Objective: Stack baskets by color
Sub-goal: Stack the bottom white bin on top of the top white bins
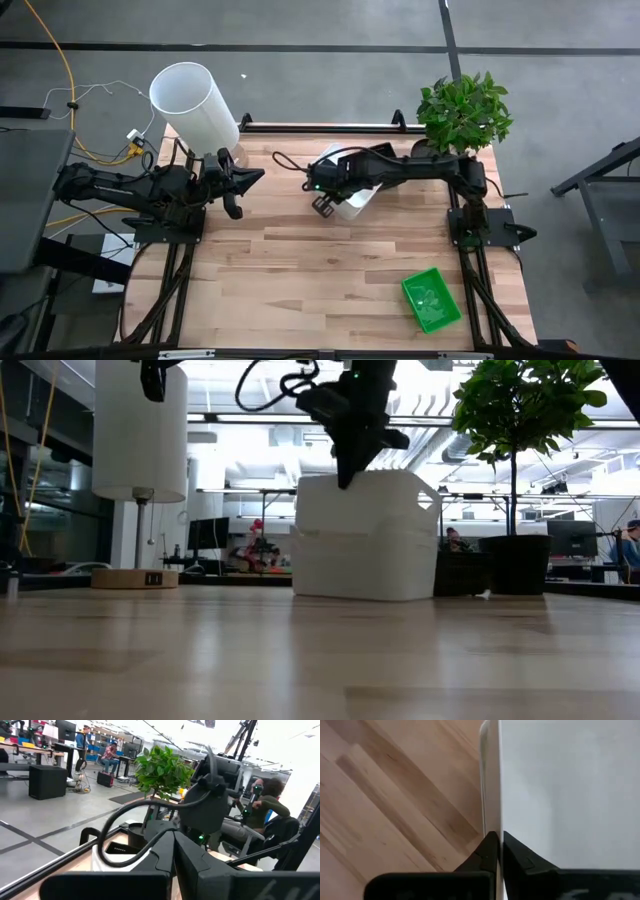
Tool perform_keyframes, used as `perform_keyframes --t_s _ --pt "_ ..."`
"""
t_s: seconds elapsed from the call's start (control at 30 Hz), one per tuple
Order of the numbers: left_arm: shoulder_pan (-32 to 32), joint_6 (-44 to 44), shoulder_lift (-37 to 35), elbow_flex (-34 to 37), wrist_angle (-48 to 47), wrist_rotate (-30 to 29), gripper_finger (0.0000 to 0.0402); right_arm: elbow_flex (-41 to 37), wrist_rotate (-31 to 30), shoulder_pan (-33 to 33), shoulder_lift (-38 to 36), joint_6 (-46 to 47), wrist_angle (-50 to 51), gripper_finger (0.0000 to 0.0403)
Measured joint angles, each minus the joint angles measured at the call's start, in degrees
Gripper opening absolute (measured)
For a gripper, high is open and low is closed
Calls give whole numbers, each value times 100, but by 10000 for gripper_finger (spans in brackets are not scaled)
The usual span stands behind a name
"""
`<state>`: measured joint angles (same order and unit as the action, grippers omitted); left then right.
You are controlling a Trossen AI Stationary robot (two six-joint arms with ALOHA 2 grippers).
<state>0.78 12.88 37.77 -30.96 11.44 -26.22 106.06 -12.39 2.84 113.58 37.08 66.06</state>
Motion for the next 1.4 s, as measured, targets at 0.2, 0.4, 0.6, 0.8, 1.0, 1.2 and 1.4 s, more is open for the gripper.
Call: perform_keyframes --t_s 0.2,0.4,0.6,0.8,1.0,1.2,1.4 --pt "0 0 -1 0 -2 0 0 -4 192 114 186 38 101 0" --pt "2 -2 1 0 -4 -3 0 -4 127 133 204 -104 -12 0" --pt "2 -2 0 0 -4 -17 0 -4 221 165 204 -114 10 12" --pt "2 0 -1 0 -4 -15 0 -4 241 178 204 -262 20 95" --pt "1 -1 -1 0 -4 -13 0 -4 245 174 72 -642 40 186" --pt "1 -1 -1 0 -9 1 0 -4 324 158 -303 -1114 177 216" --pt "2 -1 -1 0 -9 5 0 -4 102 -57 -557 -1791 765 217"
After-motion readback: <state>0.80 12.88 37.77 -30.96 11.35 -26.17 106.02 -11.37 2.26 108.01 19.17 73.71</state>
